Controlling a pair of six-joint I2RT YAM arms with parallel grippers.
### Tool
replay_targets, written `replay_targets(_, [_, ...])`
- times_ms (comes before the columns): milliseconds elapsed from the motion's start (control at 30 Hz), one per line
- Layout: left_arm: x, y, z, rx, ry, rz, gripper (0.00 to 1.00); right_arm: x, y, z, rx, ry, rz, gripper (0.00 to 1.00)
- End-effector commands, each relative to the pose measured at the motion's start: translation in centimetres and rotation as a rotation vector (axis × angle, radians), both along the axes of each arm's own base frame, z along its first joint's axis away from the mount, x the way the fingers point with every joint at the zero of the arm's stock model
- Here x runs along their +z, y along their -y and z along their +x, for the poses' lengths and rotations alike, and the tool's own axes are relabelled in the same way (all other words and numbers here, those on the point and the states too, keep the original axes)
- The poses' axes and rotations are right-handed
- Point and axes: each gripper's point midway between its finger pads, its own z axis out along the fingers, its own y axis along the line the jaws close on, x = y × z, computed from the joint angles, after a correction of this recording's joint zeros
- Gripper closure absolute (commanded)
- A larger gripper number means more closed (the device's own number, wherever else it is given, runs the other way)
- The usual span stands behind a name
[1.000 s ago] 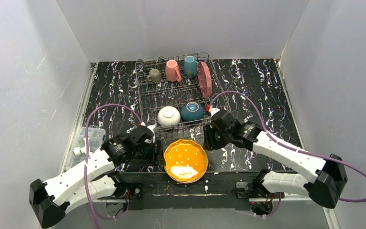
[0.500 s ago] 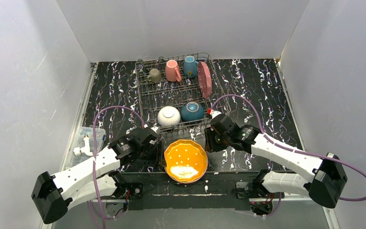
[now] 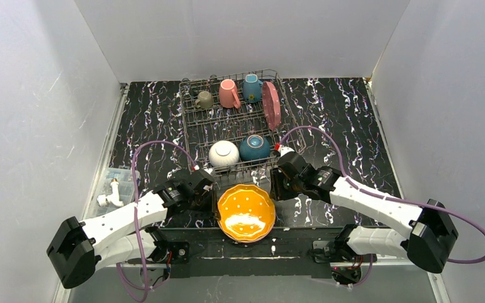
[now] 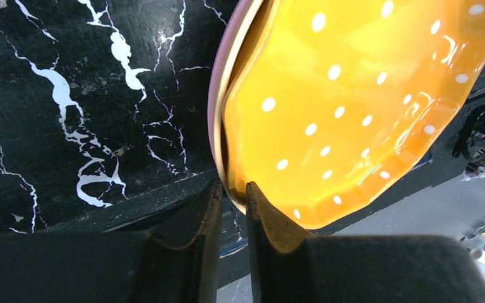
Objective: Load the mixed dishes into the dish rack
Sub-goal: Pick up the plate from the corner of the board.
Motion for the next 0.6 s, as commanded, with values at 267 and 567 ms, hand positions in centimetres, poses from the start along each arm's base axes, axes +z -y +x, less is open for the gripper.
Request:
replay_targets(267, [-1.9,-1.2,-0.6,0.001,-0.021,0.054,0.95,-1.7,-0.1,0.0,-0.010,-0.016,-0.018,0.59])
replay_targets(567, [-2.7,-1.3,-0.9,0.005,-0.031,0.056,0.96,-2.4,-0.5,-1.0,0.022,-0.058,-0.007,0.59])
